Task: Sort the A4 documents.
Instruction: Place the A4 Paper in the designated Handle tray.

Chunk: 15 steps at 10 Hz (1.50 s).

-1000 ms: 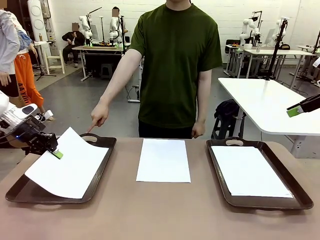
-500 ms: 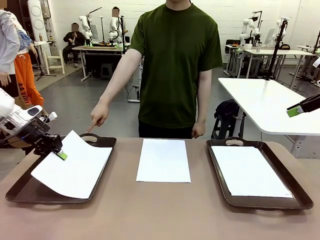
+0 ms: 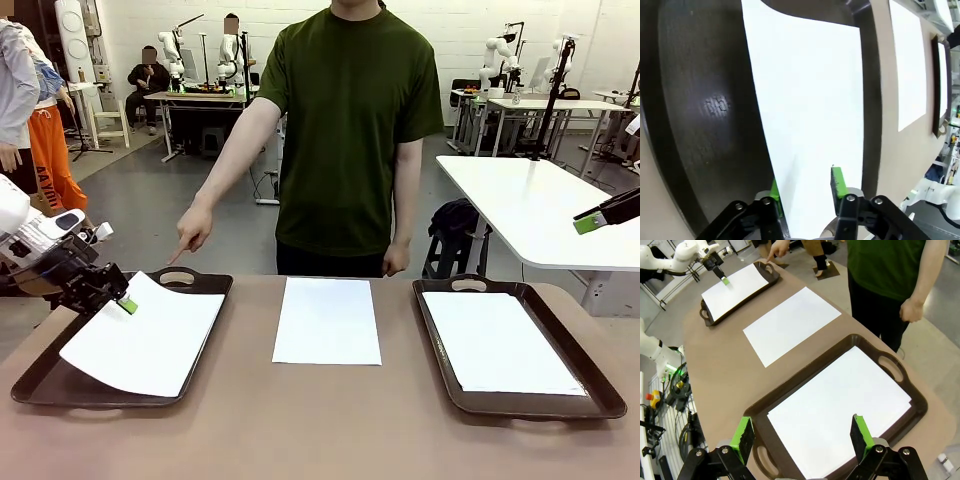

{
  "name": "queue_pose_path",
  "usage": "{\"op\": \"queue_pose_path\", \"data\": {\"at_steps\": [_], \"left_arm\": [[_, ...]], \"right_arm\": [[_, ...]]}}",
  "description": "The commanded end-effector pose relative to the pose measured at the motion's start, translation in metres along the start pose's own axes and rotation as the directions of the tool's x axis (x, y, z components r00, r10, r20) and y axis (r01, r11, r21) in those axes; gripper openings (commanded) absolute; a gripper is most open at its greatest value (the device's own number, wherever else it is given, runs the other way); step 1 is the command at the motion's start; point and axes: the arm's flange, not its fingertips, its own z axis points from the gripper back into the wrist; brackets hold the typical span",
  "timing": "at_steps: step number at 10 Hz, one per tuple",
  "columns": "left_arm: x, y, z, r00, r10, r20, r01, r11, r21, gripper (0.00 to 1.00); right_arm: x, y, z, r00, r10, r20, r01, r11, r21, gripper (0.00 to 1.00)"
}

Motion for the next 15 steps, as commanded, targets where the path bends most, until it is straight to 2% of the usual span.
{"op": "queue_pose_path", "data": {"at_steps": [1,2,3,8,9,10,15], "left_arm": [[0.0,-0.007,0.007,0.999,0.03,-0.028,-0.027,0.995,0.094,0.8],[0.002,-0.007,0.011,0.999,0.037,-0.03,-0.033,0.991,0.128,0.83],[0.004,-0.008,0.014,0.999,0.034,-0.029,-0.03,0.99,0.141,0.99],[0.007,-0.01,0.02,1.0,0.01,-0.024,-0.006,0.987,0.159,1.0],[0.005,-0.013,0.022,1.0,0.004,0.001,-0.004,0.995,0.102,1.0],[0.008,-0.007,0.017,1.0,0.001,-0.024,0.002,0.992,0.129,1.0],[0.008,-0.007,0.017,1.0,0.001,-0.024,0.002,0.992,0.129,1.0]], "right_arm": [[0.0,0.001,-0.001,1.0,0.006,-0.001,-0.006,1.0,0.002,1.0],[0.0,0.001,-0.001,1.0,0.006,-0.001,-0.006,1.0,0.002,1.0],[0.0,0.001,-0.001,1.0,0.006,-0.001,-0.006,1.0,0.002,1.0],[0.0,0.001,-0.001,1.0,0.006,-0.001,-0.006,1.0,0.002,1.0],[0.0,0.001,-0.001,1.0,0.006,-0.001,-0.006,1.0,0.002,1.0],[0.0,0.001,-0.001,1.0,0.006,-0.001,-0.006,1.0,0.002,1.0],[0.0,0.001,-0.001,1.0,0.006,-0.001,-0.006,1.0,0.002,1.0]]}}
